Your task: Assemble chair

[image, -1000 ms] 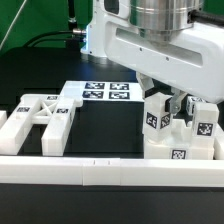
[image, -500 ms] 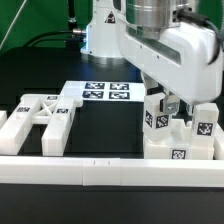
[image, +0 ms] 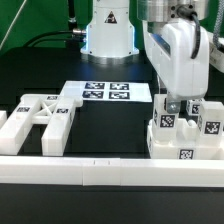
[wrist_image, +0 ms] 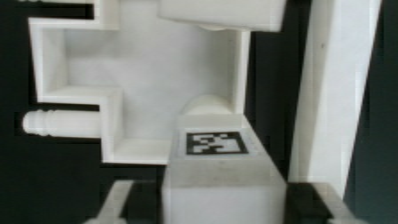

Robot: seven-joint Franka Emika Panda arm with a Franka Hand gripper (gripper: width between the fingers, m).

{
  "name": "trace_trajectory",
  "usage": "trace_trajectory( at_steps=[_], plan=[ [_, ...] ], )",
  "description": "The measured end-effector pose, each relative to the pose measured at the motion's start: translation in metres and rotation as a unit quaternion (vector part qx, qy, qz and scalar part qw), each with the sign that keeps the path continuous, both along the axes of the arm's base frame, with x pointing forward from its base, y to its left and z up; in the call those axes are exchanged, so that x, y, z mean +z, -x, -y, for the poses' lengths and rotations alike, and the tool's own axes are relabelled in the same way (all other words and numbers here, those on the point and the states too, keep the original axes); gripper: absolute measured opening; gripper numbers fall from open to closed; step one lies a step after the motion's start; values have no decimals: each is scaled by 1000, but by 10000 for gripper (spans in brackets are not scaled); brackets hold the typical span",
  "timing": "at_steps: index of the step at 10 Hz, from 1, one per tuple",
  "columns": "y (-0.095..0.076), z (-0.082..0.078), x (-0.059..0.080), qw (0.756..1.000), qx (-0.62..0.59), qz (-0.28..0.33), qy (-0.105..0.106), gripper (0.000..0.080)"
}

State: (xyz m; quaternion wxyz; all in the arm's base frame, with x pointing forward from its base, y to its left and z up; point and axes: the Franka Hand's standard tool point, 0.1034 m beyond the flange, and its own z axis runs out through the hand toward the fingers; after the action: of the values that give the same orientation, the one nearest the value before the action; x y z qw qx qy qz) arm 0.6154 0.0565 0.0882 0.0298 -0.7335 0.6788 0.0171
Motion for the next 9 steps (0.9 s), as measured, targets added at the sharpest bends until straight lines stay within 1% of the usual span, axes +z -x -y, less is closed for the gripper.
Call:
trace_trajectory(
  at_steps=[1,2,3,4,5,7,8,9],
  plan=[
    [0,0,-1,1000,10,0,0,291],
    [0,-1,-1,1000,10,0,0,508],
    [0,-1,-1,999,51,3,0,508],
    [1,0,-1,996,94,5,1,619],
    [1,0,-2,993,115,6,1,640],
    [1,0,-2,978,207,12,3,648],
    [1,1,-2,960,279,15,7,648],
    [1,3,-3,936,352,20,8,649]
  ],
)
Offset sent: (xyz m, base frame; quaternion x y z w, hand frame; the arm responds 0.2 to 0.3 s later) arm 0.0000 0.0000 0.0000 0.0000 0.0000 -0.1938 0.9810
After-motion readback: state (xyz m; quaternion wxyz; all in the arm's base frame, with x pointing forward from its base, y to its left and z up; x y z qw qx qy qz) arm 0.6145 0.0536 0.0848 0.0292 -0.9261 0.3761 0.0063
